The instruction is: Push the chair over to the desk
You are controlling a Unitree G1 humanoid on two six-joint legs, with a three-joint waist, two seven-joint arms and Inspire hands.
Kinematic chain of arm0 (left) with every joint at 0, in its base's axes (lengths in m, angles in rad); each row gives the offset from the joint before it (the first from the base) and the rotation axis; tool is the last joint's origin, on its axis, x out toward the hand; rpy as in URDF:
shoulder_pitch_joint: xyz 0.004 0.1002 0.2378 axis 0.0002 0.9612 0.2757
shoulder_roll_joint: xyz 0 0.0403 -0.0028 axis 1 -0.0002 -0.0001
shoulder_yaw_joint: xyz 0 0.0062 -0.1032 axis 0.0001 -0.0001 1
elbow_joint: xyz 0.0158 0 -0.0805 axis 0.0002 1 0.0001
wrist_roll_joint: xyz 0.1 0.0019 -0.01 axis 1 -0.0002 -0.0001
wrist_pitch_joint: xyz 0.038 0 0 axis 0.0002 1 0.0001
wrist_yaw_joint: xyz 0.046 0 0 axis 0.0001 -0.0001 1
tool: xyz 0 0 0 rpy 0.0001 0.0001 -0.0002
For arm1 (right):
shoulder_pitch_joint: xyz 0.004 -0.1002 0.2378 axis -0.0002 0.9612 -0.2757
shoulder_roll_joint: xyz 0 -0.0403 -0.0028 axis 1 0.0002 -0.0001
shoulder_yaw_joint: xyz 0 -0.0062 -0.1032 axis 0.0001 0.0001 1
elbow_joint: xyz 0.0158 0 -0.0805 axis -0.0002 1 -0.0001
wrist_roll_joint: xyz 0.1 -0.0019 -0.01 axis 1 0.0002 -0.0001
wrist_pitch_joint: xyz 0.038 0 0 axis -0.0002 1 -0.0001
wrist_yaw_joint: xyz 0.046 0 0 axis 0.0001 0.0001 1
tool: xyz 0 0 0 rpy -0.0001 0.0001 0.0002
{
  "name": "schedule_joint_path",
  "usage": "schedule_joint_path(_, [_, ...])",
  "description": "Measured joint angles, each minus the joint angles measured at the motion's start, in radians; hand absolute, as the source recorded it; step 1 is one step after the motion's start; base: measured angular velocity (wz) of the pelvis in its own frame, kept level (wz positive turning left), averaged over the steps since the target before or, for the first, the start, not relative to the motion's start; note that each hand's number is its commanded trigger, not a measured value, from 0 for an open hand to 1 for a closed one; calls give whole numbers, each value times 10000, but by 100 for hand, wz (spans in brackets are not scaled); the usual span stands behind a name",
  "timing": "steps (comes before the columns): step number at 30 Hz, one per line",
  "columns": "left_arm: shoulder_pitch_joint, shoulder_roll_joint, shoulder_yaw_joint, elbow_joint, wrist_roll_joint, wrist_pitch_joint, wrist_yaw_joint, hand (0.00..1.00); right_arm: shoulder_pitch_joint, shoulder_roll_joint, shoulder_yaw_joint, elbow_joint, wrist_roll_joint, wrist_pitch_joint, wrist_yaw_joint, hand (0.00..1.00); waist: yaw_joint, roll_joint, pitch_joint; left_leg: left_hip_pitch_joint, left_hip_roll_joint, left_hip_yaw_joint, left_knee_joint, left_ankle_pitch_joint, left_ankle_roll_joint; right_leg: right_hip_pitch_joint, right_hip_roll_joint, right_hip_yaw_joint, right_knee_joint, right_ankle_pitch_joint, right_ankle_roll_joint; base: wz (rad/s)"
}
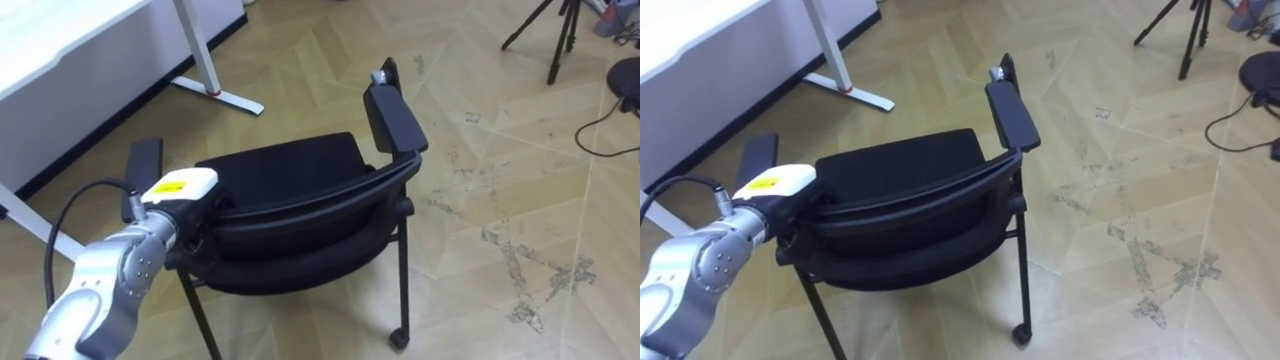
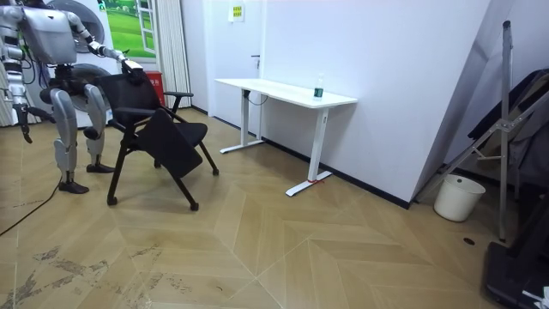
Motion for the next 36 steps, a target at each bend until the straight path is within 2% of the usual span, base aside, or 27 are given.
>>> schedule_joint_path(3, [3, 0, 0, 4, -5, -5, 34, 100, 0, -2, -5, -64, -48, 0, -26, 0, 0, 78, -49, -117, 1, -7, 10, 0, 0, -40, 2, 5, 4, 6, 1, 0])
schedule_joint_path(8, [13, 5, -13, 15, -4, -64, 119, 100, 17, -1, -5, -662, -372, -2, -368, 0, 34, 141, -51, -142, 0, -14, 15, 0, 0, -81, 1, 17, 53, 12, 0, 0])
schedule_joint_path(12, [13, 11, -17, -17, -2, -107, 189, 100, -25, -3, 53, -1772, -1610, -118, -510, 0, 57, 81, -36, -188, 1, -14, 35, 0, 0, -113, -1, 3, 62, 13, 0, -1])
schedule_joint_path(14, [13, 64, 36, -17, -35, -266, 205, 100, -24, -31, 41, -2394, -2320, -69, -523, 0, 221, 58, -28, -241, 0, 40, 61, 0, 0, -216, -5, 94, 180, 9, 4, -9])
schedule_joint_path(22, [-35, 131, 38, -154, -24, -471, 195, 100, -203, -818, 413, -6078, -5078, -23, -595, 0, 527, 26, -42, -323, 7, 46, 77, 0, 0, -459, -8, 97, 359, 10, 2, -4])
schedule_joint_path(26, [-46, 137, 42, -241, -21, -532, 189, 100, -431, -970, 595, -7633, -6738, -26, -498, 0, 703, -68, -23, -326, 14, 49, 82, 0, 0, -484, -1, 100, 362, 11, 2, -1])
schedule_joint_path(30, [-180, 359, 49, -253, -156, -956, 165, 100, -462, -1176, 1217, -9174, -7816, -148, -386, 0, 971, -254, 34, -328, 20, 158, 79, 0, 0, -534, -1, 111, 369, 12, 1, -5])
schedule_joint_path(33, [-197, 465, 50, -334, -301, -1171, 189, 100, -695, -1463, 1599, -9520, -8204, -323, -207, 0, 1138, -342, 14, -385, 17, 191, 49, 0, 0, -634, -3, 146, 373, 16, -6, -6])
schedule_joint_path(36, [-227, 472, 92, -338, -312, -1412, 189, 100, -850, -1607, 1600, -10098, -8941, -359, -42, 0, 1293, -344, 11, -436, 19, 195, 43, 1, 0, -670, -4, 140, 363, 16, -5, 0])
